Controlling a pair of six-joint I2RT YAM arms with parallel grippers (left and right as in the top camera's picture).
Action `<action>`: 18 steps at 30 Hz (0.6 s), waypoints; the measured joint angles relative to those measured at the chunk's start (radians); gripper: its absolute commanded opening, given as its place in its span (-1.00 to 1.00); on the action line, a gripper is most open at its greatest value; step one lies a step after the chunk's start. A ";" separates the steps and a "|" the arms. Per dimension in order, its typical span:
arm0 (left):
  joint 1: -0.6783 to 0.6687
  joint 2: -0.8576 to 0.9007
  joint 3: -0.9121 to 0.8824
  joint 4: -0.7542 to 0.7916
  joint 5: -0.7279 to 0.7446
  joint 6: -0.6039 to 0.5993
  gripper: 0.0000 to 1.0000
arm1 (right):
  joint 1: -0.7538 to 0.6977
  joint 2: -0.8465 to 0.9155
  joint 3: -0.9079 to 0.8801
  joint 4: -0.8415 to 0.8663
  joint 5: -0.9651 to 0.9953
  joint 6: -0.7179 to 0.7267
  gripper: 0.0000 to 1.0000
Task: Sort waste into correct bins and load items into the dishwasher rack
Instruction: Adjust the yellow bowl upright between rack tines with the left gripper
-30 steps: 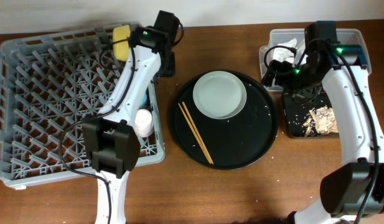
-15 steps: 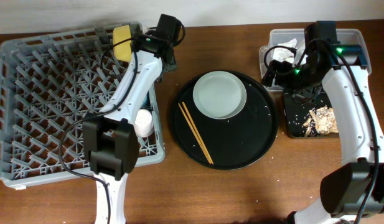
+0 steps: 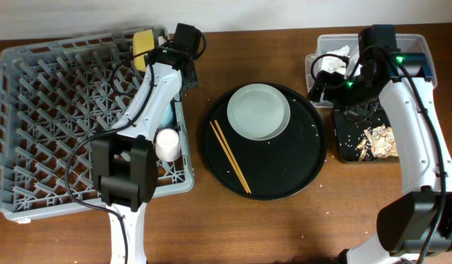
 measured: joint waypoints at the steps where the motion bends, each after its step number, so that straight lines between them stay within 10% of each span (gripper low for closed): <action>1: 0.000 0.000 0.000 0.000 0.000 0.001 -0.98 | 0.000 0.000 0.000 0.000 0.000 0.000 0.97; 18: -0.041 -0.023 0.005 -0.221 0.005 0.012 -0.98 | 0.000 0.000 0.000 0.000 0.000 0.000 0.97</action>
